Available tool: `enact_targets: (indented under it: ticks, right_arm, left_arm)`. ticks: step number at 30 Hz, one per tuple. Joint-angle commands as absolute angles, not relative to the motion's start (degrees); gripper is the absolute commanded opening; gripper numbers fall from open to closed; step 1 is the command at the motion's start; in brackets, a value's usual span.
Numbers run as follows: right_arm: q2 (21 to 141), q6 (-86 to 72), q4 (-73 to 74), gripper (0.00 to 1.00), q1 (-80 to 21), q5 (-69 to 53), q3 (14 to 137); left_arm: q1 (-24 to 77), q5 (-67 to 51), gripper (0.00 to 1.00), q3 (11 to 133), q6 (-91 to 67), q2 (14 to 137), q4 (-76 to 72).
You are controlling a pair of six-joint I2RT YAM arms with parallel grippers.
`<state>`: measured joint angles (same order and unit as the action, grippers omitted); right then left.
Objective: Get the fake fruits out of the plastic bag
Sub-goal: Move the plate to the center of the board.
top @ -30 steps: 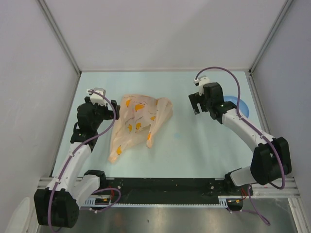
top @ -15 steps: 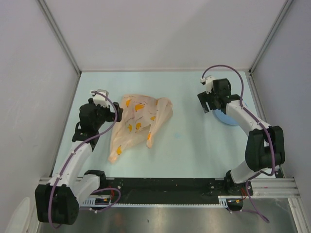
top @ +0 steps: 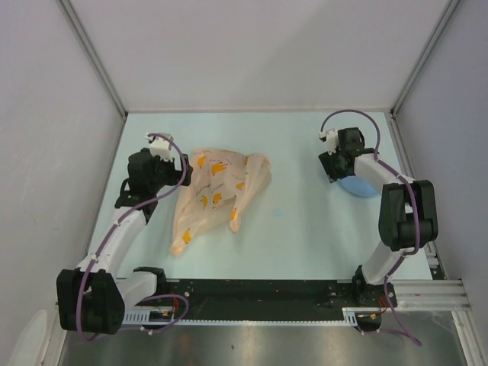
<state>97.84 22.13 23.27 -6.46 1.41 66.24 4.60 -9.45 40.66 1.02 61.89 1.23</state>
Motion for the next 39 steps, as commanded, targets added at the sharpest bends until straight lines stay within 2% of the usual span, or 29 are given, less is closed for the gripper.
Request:
enact_targets:
  ticks: [1,8,14,15,17,19,22,29,36,39]
  right_arm:
    - [99.7,21.8,22.2,0.59,-6.2,0.5,68.5]
    - [101.9,22.1,20.7,0.49,-6.3,0.9,68.5]
    - [105.7,24.9,20.7,0.35,-6.9,4.7,68.5]
    - [106.1,24.6,21.2,0.29,-7.0,7.2,68.5]
    - [106.3,23.8,22.0,0.24,-6.7,8.3,68.5]
    - [106.3,23.1,23.1,0.10,-6.8,7.3,68.5]
    - [105.5,22.8,26.1,0.00,-9.5,5.6,68.4]
    - [94.4,23.6,33.9,0.00,-21.2,-6.4,62.2]
    - [86.1,25.7,33.9,0.00,-41.3,-5.9,51.3]
    - [85.2,26.3,34.1,0.00,-46.4,-6.5,48.9]
  left_arm:
    - [4.8,-7.9,1.00,43.1,1.0,60.9,2.9]
    - [4.8,-8.0,1.00,42.7,4.4,58.7,4.4]
    - [4.7,-6.4,1.00,43.8,11.6,57.7,7.4]
    - [4.7,-5.4,1.00,45.2,12.1,57.9,8.3]
    - [4.5,-4.9,1.00,47.4,12.7,58.5,12.0]
    - [4.3,-6.2,1.00,48.1,14.7,58.2,12.4]
    - [4.3,-6.5,1.00,47.3,16.4,55.6,10.4]
    - [4.1,-12.0,1.00,43.5,15.2,44.4,11.2]
    - [4.1,-15.4,1.00,41.0,6.9,34.3,18.7]
    - [4.1,-15.6,1.00,41.4,6.0,31.2,21.6]
